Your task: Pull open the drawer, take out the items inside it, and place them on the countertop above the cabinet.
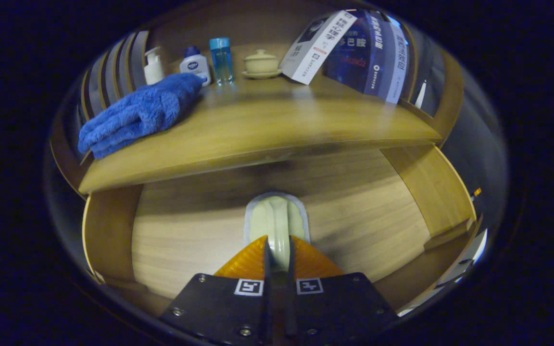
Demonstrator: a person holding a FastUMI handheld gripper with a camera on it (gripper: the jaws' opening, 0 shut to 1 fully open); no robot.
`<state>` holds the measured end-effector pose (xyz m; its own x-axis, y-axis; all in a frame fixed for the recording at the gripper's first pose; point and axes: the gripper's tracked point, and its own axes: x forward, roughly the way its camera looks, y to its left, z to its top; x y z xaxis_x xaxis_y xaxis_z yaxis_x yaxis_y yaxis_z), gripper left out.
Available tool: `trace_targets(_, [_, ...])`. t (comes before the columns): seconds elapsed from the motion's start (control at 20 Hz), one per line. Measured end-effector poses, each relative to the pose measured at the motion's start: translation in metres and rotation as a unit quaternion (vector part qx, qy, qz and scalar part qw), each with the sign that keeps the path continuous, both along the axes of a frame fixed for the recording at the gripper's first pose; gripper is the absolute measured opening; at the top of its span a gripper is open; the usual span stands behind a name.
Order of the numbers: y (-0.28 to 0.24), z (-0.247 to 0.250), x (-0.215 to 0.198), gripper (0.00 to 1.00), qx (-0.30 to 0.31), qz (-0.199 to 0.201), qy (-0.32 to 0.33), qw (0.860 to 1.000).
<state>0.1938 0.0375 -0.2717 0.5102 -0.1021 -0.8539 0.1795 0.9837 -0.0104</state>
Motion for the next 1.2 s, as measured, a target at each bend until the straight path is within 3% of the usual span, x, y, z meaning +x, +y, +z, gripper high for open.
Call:
trace_targets(0.55, [-0.007, 0.057, -0.020, 0.11, -0.031, -0.004, -0.039, 0.999])
trace_targets(1.2, [-0.015, 0.173, -0.024, 0.11, -0.092, -0.016, -0.143, 0.985])
